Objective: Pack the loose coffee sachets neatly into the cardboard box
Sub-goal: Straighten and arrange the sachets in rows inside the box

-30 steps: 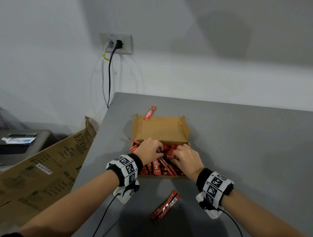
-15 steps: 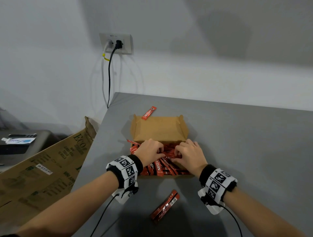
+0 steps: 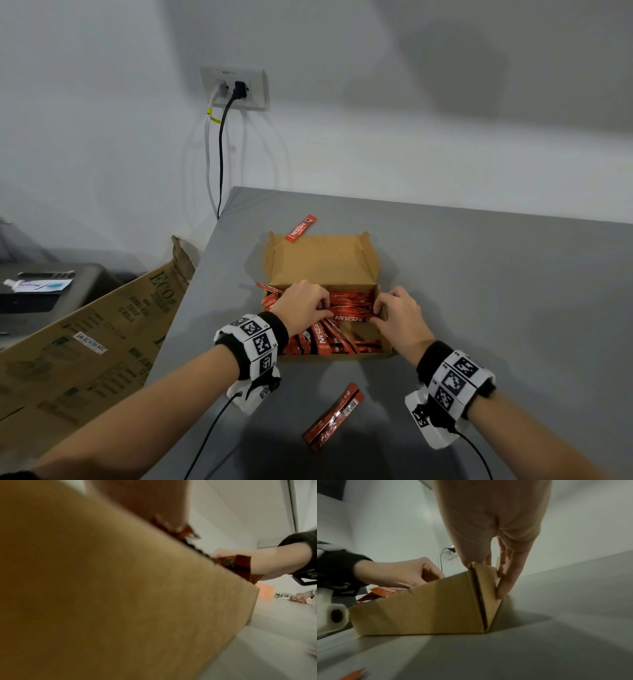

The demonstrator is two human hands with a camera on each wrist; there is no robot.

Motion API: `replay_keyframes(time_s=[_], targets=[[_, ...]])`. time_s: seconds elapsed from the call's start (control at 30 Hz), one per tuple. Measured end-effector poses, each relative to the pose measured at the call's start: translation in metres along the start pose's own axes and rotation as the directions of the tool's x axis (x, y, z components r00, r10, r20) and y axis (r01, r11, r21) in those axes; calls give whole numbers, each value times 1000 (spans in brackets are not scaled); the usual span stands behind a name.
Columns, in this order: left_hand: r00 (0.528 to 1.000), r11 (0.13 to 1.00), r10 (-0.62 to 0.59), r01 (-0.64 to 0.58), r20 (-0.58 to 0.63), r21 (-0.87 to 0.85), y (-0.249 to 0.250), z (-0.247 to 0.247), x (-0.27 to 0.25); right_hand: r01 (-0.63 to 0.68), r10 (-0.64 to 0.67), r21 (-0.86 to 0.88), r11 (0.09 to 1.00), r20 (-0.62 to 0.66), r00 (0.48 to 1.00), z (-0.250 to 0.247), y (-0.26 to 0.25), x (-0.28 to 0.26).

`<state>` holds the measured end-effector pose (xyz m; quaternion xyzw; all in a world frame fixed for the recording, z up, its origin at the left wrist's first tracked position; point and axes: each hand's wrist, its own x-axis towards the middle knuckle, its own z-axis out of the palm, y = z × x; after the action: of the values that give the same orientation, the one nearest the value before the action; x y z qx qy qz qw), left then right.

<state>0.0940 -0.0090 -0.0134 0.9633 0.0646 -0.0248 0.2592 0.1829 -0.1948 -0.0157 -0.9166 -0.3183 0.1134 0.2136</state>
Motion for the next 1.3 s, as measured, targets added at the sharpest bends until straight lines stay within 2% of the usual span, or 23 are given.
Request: replay_keyframes(time_s=[0.27,0.57,0.77,0.97,1.13,1.3], targets=[[999,997,-15,12,36,72,-1,-3,-1,-23,22,-87,996,-9,1000,-2,-5,0],[985,996,63,-51,163,-75,-12,-13,-3,-46,45,-77,996,-11,999,-5,-9,0],[994,988,31,-14,104,-154,-8,-7,-2,-47,47,-96,994,-2,999,-4,-11,-3],[995,999,26,-21,92,-47,-8,-6,0,-36,37,-103,994,10,999,-5,-8,-4],[997,998,32,-27,77,-56,-8,-5,-2,-27,31,-143,989,26,999,-7,-7,-5],[996,998,45,-42,70,-53,-8,-5,-2,-6,4,-175,985,-15,1000,-8,-10,-8]])
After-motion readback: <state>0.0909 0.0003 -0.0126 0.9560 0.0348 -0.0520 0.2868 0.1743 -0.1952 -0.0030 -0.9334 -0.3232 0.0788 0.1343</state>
